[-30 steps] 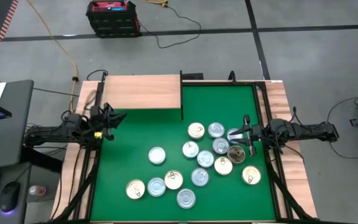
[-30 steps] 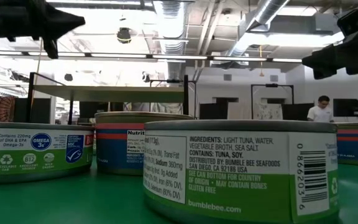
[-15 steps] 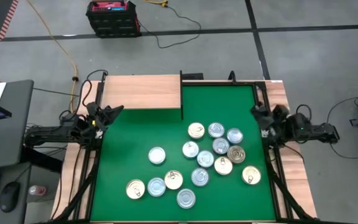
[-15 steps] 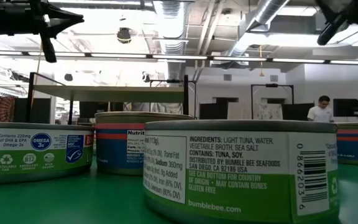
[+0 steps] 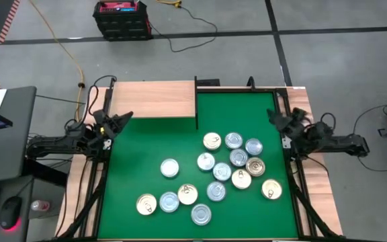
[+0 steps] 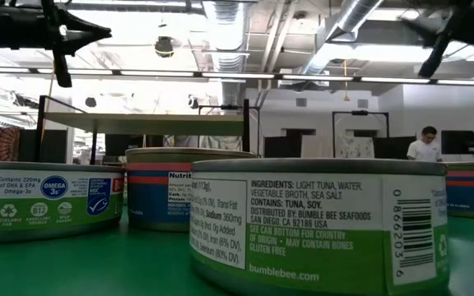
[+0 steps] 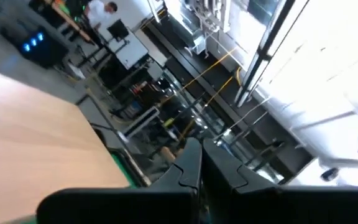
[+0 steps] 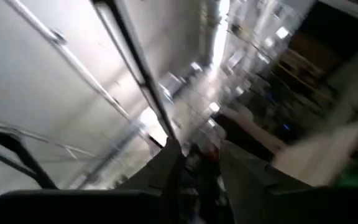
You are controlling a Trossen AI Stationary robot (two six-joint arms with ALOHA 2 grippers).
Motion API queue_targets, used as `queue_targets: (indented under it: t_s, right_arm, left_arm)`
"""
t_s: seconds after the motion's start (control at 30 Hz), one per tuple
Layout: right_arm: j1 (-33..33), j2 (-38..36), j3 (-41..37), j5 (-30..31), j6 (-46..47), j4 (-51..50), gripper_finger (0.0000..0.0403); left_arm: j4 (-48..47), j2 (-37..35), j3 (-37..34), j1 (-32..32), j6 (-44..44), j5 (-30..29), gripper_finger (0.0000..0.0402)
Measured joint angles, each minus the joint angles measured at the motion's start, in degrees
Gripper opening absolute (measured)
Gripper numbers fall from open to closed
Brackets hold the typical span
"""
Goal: Stack canned seafood by type on shelf
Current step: Put the green tuna can on the shelf
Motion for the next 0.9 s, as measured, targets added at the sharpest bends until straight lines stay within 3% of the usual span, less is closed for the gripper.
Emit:
queue_targets:
  t_s: [0.17, 0.3, 0.4, 0.6, 0.73, 0.9]
  right_arm:
    - [0.0, 9.0, 4.3, 1.6, 11.5, -13.9, 0.0115]
    - [-1.0, 17.5, 10.6, 1.5, 12.1, -18.1, 0.0109]
    - [-3.4, 22.6, 18.2, -0.3, 11.4, -32.0, 0.0109]
    - [-10.9, 33.9, 34.2, -12.1, 2.9, -58.2, 0.0109]
    - [-17.4, 41.1, 39.0, -23.0, -3.5, -65.7, 0.0109]
    - [-25.4, 50.2, 39.1, -35.8, -10.4, -69.8, 0.0113]
  left_arm:
    - [-0.2, 0.6, 0.0, 0.0, -1.7, 10.2, 0.0001]
    - [-2.3, 3.8, 1.8, 0.0, -0.9, 16.6, 0.0001]
    - [-7.1, 8.4, 5.8, 0.0, 1.9, 18.1, 0.0001]
    - [-16.0, 21.4, 17.9, 0.0, 10.0, 16.1, 0.0006]
    - [-24.7, 29.9, 26.0, 0.0, 11.7, 8.6, 0.0036]
    - [-30.8, 40.7, 33.7, 1.4, 15.1, 8.3, 0.0098]
